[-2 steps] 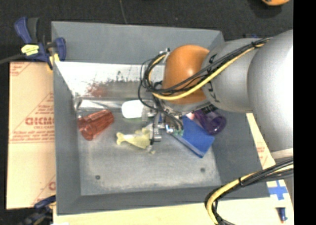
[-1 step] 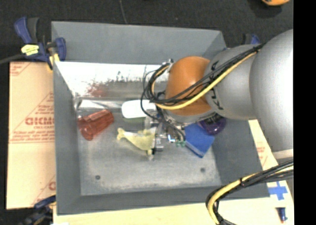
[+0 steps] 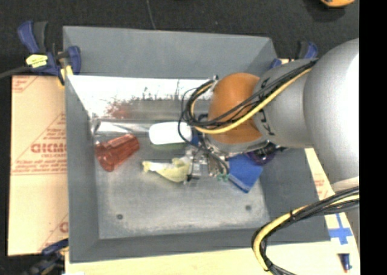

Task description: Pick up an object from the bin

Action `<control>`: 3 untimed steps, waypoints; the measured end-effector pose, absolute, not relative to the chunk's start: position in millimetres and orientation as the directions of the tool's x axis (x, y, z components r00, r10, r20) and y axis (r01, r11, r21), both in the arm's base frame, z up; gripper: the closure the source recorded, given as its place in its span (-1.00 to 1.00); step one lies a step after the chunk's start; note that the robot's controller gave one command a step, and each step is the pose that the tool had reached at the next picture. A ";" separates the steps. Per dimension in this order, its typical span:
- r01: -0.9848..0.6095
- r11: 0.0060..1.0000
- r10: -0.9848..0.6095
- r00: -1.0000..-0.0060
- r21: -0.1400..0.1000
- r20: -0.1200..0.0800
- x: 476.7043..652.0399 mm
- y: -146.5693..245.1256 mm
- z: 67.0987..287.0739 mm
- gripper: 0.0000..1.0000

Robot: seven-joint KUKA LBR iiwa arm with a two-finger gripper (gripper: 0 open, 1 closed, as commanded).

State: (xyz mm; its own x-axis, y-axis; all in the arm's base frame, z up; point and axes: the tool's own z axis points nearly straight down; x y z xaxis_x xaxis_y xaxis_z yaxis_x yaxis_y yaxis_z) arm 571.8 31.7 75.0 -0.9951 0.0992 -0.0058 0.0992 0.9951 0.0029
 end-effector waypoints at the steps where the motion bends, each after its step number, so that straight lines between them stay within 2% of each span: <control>1: 0.099 0.995 0.099 -0.995 0.003 -0.006 571.8 31.8 75.0 1.00; 2: -0.149 0.989 -0.149 -0.989 0.001 -0.009 573.8 24.1 73.8 1.00; 3: -0.280 0.960 -0.280 -0.960 0.002 -0.004 572.9 29.9 138.6 1.00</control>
Offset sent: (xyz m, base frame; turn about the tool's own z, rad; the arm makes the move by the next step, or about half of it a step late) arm 0.0056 -0.0292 -0.0050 -0.8306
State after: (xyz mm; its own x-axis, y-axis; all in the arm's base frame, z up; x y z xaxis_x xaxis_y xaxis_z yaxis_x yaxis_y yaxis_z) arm 572.9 29.9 138.6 -0.9599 -0.2804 -0.0045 -0.2804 0.9599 0.0018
